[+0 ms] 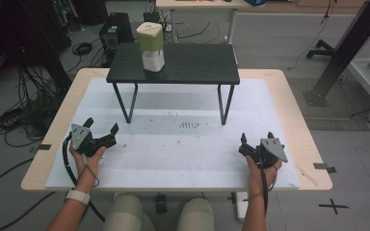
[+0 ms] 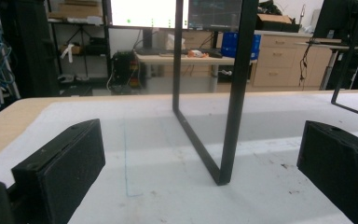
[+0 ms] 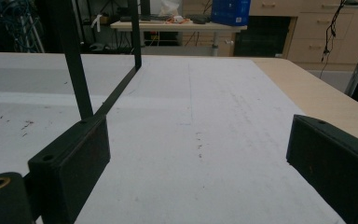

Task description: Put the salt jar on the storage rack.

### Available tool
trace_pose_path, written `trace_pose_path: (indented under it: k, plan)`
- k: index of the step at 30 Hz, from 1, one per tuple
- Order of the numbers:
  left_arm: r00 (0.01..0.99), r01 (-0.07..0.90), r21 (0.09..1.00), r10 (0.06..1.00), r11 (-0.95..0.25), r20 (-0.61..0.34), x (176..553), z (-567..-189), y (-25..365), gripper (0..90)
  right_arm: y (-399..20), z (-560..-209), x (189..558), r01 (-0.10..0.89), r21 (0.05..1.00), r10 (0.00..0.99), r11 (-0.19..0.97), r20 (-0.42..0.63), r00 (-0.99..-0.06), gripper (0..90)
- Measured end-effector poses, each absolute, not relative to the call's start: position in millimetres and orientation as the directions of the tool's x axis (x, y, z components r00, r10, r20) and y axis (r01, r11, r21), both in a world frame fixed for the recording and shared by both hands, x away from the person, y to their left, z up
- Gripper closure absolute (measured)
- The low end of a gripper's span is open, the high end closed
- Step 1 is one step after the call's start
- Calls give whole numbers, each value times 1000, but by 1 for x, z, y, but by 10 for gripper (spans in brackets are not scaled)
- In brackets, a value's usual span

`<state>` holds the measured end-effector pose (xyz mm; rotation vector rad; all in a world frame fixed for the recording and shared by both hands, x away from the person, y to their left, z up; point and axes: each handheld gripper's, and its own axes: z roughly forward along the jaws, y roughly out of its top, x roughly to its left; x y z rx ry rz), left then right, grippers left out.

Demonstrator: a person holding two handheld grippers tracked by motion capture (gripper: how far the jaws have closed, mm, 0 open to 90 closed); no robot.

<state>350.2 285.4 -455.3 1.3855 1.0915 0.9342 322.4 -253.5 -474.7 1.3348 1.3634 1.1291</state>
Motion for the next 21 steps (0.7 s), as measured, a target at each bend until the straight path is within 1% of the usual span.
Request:
trace_pose_path:
  k: [11,21]
  plan:
    - [258,104,995,966,-6,-22,349,-458,284,15,-253,-475,322,188,982,1000,6,-3,-20,63]
    - [267,69,998,964,-2,-17,346,-460,284,16,-253,-475,322,184,983,1000,7,-4,-20,63]
